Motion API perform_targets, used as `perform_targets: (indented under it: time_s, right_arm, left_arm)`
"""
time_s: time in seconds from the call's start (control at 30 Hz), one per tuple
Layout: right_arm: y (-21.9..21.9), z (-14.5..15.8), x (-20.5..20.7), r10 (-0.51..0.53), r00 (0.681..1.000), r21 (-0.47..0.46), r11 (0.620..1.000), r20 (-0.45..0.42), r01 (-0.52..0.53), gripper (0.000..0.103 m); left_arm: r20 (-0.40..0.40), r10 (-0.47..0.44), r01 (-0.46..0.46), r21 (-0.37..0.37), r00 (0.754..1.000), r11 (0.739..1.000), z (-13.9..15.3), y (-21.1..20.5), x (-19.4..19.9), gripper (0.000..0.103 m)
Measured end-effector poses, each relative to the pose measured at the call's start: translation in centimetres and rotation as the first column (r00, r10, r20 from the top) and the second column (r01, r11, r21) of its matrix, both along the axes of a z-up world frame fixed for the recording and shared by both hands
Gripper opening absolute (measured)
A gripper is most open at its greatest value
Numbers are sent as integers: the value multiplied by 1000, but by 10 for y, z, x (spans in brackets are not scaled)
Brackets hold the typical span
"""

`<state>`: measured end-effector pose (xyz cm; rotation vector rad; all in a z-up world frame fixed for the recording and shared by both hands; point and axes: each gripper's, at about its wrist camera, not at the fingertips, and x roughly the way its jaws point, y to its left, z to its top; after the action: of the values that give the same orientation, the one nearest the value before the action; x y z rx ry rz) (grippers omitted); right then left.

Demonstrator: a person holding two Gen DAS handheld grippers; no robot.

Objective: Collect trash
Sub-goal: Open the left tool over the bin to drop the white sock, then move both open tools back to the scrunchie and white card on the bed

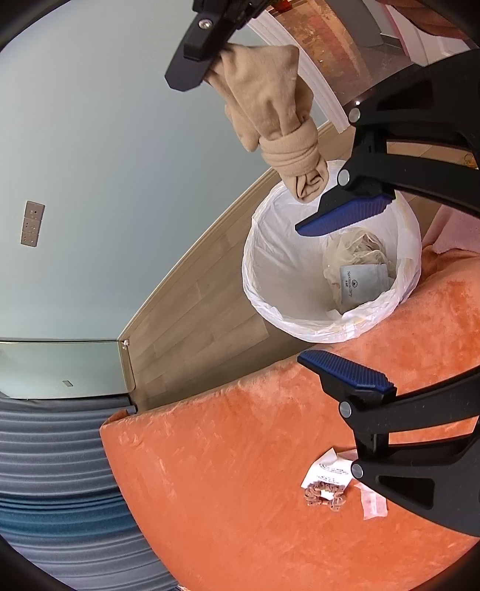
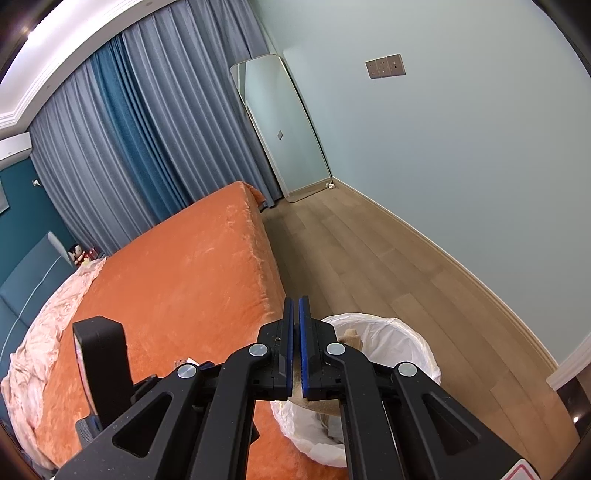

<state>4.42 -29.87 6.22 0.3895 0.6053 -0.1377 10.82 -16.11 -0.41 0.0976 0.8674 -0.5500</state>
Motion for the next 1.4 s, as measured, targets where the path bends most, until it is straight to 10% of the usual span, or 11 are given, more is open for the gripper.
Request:
perform_targets:
  time_s: [1.4]
  right_arm:
    - [21,-17,17,13,998,1,1000,-61,-13,11]
  left_arm:
    - [4,51,-51,15,999,999,-3,39,0,65]
